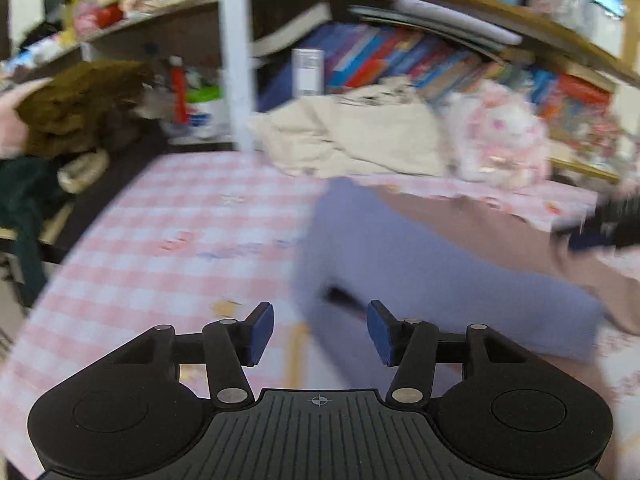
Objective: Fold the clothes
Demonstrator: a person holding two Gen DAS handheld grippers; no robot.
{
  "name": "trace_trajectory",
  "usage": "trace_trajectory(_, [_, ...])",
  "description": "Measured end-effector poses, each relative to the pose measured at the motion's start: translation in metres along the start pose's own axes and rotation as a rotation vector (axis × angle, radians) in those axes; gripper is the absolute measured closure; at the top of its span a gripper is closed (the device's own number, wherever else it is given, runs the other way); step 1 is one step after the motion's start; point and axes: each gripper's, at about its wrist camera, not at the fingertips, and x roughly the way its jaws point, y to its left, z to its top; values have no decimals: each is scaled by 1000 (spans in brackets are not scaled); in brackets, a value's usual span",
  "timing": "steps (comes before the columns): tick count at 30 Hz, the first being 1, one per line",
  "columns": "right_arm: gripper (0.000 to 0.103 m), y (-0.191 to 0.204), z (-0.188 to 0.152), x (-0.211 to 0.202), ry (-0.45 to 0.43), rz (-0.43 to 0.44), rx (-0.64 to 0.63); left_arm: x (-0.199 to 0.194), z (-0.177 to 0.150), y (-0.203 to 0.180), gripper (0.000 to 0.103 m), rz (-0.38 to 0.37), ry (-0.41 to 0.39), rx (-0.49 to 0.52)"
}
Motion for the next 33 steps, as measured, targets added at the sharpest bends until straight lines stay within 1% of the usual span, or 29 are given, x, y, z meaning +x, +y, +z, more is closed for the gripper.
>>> trace_trajectory(2, [46, -9, -21, -12, 39, -40, -20, -2, -4, -16, 51, -26, 9, -2])
trace_trajectory(5, [47, -23, -53, -31, 98, -99, -51, -2, -8, -40, 51, -99, 11, -7])
trace_trajectory(7, [47, -33, -75, -43, 137, -139, -71, 3, -8, -61, 51, -142, 11, 43])
trace_trajectory(9, [49, -37, -92, -50, 173, -167, -104, 11, -12, -89, 51, -167, 22, 154])
trace_trajectory(10, [52, -32, -95, -48, 186, -168, -135, 15, -14, -104, 51, -176, 31, 218])
trace_trajectory(11, [56, -29, -99, -46, 202, -167, -170, 17, -15, -120, 51, -183, 40, 288])
trace_trajectory(14, [59, -20, -110, -44, 226, -146, -278, 21, -24, -169, 51, -187, 53, 528])
trace_trajectory(15, [62, -20, -112, -44, 221, -140, -307, 20, -29, -179, 51, -189, 55, 578])
trace_trajectory(17, [74, -21, -116, -45, 204, -132, -361, 19, -37, -198, 51, -200, 64, 661])
trace_trajectory(18, [88, -22, -117, -47, 195, -136, -384, 19, -39, -204, 51, -209, 70, 677])
trace_trajectory(19, [93, -26, -117, -49, 185, -134, -383, 20, -40, -210, 51, -221, 76, 685])
trace_trajectory(20, [96, -31, -116, -51, 176, -123, -369, 20, -40, -216, 51, -230, 81, 691])
trace_trajectory(22, [99, -39, -114, -58, 142, -143, -346, 23, -42, -225, 51, -239, 84, 716])
trace_trajectory(23, [102, -44, -112, -63, 119, -174, -335, 25, -44, -231, 51, -233, 88, 739])
trace_trajectory(24, [102, -49, -109, -68, 95, -217, -325, 28, -45, -237, 51, -227, 91, 763])
trace_trajectory(26, [102, -65, -105, -77, 82, -243, -263, 34, -49, -251, 51, -211, 90, 813])
trace_trajectory(29, [101, -80, -106, -88, 88, -226, -186, 39, -56, -269, 51, -206, 68, 896])
trace_trajectory(32, [100, -79, -110, -100, 74, -191, -186, 42, -64, -281, 51, -148, 33, 970])
trace_trajectory(33, [100, -78, -111, -103, 72, -180, -196, 43, -64, -282, 51, -131, 27, 972])
